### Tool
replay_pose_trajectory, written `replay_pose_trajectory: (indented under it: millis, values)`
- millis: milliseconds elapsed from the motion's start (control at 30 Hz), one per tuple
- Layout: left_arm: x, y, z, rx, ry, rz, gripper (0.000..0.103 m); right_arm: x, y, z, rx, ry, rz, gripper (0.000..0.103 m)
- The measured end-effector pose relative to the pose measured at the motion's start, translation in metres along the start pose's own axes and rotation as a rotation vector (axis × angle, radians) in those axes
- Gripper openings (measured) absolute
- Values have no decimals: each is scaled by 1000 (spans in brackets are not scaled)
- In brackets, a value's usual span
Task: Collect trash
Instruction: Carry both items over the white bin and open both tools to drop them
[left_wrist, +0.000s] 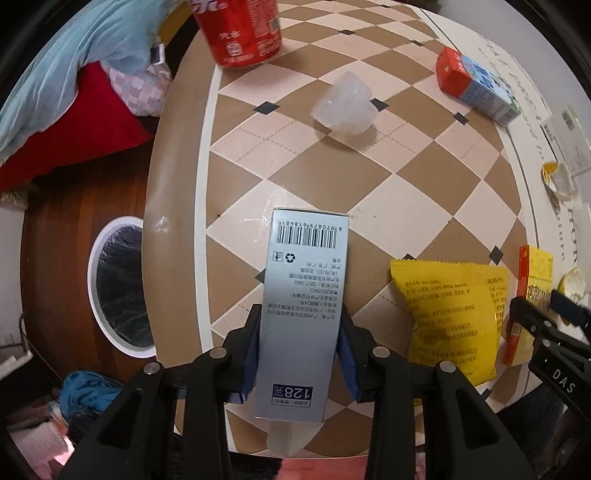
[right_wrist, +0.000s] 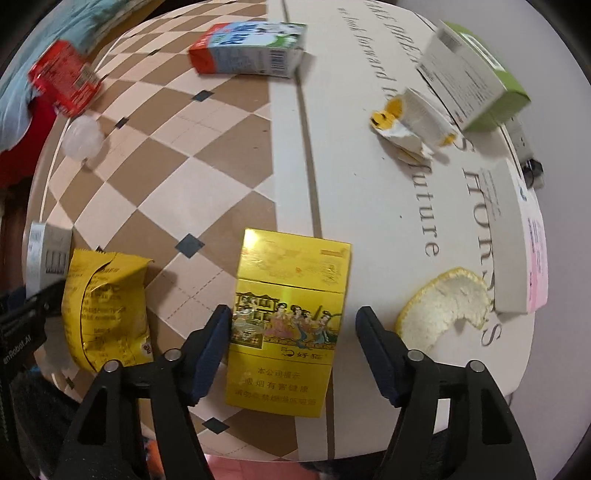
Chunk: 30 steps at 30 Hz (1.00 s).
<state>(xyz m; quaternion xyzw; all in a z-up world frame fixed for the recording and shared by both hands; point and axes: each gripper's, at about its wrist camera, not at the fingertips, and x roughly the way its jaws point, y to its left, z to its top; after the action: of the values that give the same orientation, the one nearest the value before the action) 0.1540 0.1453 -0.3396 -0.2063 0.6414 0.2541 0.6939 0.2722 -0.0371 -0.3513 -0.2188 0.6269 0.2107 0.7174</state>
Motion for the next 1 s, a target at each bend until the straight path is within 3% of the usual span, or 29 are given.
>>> replay_pose_trajectory:
  millis: [167, 300, 433, 533, 733, 1000]
  values:
    - [3, 6, 4, -19, -7, -9, 33, 0, -5, -7, -8, -8, -2, 71]
    - [4, 7, -6, -18, -19, -3, 32, 1, -4, 1, -29, -22, 0, 59]
    - [-12, 4, -10, -19, -33, 1, 32, -12, 8, -5, -34, -35, -19, 59]
    - [-37, 10, -12, -24, -89, 12, 32, -30, 8, -6, -18, -72, 0, 59]
    - [-104, 35, -15, -82, -235, -7, 32, -106, 36, -3, -59, -232, 55, 59]
    - [-182, 105, -23, -166, -403, 17, 32, -176, 117, 18, -176, -339, 203, 59]
